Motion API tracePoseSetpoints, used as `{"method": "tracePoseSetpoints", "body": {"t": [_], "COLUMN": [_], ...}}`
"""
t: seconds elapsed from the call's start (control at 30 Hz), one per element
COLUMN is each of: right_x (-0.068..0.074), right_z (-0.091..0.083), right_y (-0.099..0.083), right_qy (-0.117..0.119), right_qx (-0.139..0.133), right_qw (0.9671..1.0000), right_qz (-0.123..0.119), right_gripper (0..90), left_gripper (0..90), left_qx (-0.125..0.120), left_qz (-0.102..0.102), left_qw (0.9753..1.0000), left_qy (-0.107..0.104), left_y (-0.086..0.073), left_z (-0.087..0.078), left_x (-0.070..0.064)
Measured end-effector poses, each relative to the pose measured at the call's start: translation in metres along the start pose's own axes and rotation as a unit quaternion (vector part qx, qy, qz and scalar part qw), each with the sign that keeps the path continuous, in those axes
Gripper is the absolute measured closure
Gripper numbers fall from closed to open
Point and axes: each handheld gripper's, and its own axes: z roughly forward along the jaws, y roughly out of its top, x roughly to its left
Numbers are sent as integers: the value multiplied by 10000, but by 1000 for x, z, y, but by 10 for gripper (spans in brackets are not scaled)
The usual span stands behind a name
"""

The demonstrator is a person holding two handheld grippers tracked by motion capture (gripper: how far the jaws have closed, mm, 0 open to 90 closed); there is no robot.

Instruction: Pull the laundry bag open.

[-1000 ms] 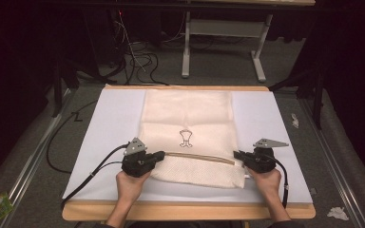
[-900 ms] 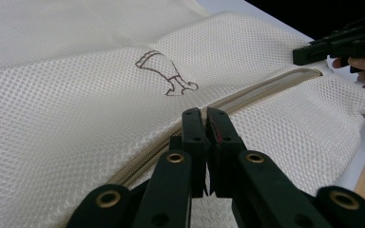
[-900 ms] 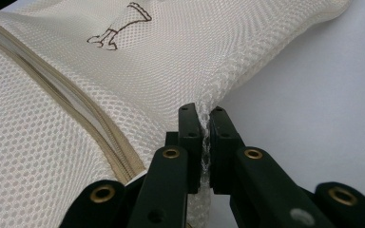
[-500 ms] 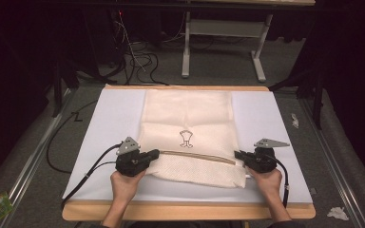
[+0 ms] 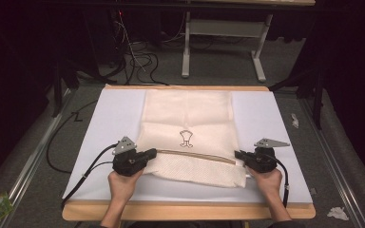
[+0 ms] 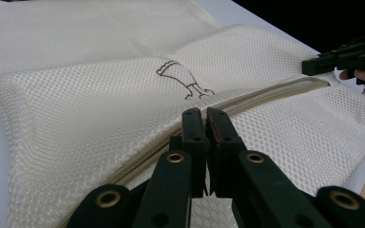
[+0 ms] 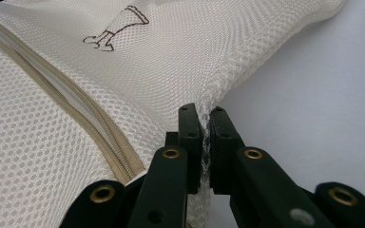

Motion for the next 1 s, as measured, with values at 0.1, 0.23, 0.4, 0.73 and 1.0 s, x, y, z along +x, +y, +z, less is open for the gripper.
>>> {"method": "tracePoseSetpoints", "body": {"t": [0.1,0.23,0.4,0.73,1.0], "right_x": [-1,-2,-4,-5,-7], "right_z": [0,-1,-1,-4,-7], "right_y": [-1,0,-1,0,-1], "right_qy": [-18,-33,-12,1,7], "right_qx": [15,-6,-39,-95,-134], "right_qw": [10000,10000,10000,9999,9999], "right_qz": [9,36,60,55,77], "right_gripper": [873,873,873,873,873], "left_gripper": [872,872,872,872,872], "left_qx": [-36,-45,-116,-109,-101], "left_qz": [-62,-96,-85,-96,-162], "left_qw": [10000,9999,9998,9996,9992], "left_qy": [-5,8,130,241,340], "left_y": [0,1,4,3,1], "left_z": [-3,-6,-13,-18,-27], "left_x": [2,3,5,7,13]}}
